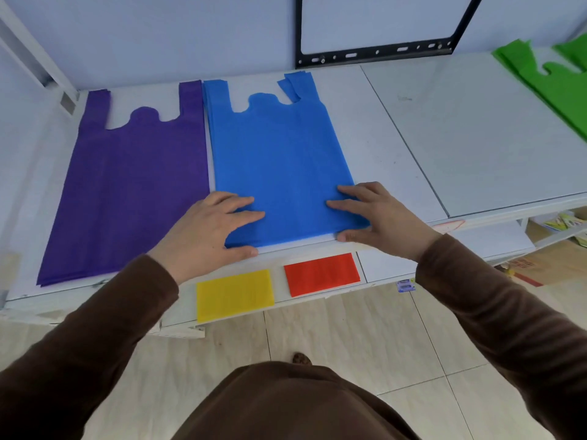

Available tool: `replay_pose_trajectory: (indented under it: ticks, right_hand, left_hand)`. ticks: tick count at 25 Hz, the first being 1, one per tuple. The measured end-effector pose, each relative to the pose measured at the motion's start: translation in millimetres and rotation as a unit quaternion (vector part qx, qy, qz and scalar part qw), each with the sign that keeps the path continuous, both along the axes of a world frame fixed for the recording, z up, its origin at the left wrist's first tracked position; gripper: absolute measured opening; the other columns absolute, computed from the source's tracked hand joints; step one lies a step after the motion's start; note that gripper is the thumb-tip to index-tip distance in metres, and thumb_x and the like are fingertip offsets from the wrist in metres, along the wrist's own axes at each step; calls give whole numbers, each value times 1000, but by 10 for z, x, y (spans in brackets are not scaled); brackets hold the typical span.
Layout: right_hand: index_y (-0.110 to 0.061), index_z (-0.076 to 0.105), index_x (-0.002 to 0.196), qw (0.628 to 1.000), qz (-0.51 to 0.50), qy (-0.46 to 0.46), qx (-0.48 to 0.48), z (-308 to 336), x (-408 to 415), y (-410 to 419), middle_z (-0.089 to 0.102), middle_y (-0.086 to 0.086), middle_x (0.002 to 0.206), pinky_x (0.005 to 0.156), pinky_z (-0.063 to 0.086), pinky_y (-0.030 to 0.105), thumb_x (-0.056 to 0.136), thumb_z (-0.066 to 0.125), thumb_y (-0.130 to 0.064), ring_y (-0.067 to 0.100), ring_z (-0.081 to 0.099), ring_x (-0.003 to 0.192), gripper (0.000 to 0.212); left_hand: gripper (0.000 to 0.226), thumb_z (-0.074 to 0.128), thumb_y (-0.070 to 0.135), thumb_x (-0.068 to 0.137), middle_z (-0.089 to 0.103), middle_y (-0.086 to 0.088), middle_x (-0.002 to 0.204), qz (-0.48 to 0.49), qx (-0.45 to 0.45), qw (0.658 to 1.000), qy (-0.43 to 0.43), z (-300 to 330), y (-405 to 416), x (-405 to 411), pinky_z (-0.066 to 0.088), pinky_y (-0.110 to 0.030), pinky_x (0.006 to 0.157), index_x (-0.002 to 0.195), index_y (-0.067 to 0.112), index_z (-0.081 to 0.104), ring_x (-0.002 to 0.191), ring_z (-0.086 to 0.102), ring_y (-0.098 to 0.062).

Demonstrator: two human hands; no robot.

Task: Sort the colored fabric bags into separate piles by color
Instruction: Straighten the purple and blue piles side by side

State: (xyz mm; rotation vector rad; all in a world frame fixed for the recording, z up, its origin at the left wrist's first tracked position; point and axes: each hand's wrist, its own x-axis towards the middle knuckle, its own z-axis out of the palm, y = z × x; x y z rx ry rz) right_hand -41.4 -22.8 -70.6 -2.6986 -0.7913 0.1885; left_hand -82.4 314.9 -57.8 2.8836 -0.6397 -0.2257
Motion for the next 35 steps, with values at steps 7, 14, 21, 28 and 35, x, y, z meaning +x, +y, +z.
replay_pose_trajectory:
  ticks: [7, 14, 21, 28, 35]
  right_hand:
    - [-35, 53, 138, 999, 5, -31, 6, -50, -45, 37, 46, -2, 148, 108, 40, 37, 89, 57, -49, 19, 39, 130, 50]
    - [-31, 55, 136, 999, 12, -41, -3, -51, -75, 11, 50, -1, 145, 105, 43, 37, 90, 51, -50, 20, 43, 126, 50]
    - [-30, 55, 137, 999, 8, -53, -8, -43, -40, 49, 51, 0, 144, 105, 42, 38, 91, 51, -48, 20, 42, 126, 49]
    - [-30, 61, 129, 995, 21, -92, -38, 132, -42, 212, 55, 0, 140, 102, 43, 43, 90, 55, -52, 22, 46, 125, 45]
    - [-22, 64, 122, 986, 38, -126, 105, 429, -207, 1363, 67, 0, 113, 87, 47, 38, 92, 58, -35, 24, 54, 102, 34]
  left_hand:
    - [53, 44, 59, 92, 30, 17, 156, 41, -26, 999, -24, -117, 2, -154, 35, -33, 113, 143, 49, 35, 145, 24, -6]
    - [56, 41, 61, 92, 31, 14, 156, 36, 14, 998, -51, -70, -51, -232, 34, -30, 110, 145, 46, 34, 145, 25, -8]
    - [55, 38, 57, 94, 29, 13, 157, 53, 9, 997, -48, -70, -52, -220, 35, -32, 111, 147, 43, 33, 145, 23, -8]
    - [57, 41, 58, 93, 33, 12, 156, 81, -21, 996, -33, 27, -57, -260, 32, -33, 112, 147, 38, 37, 142, 27, -10]
    - [43, 50, 31, 98, 49, 0, 144, 195, -13, 973, -126, 359, 913, -219, 35, -40, 110, 141, 25, 47, 132, 42, -23]
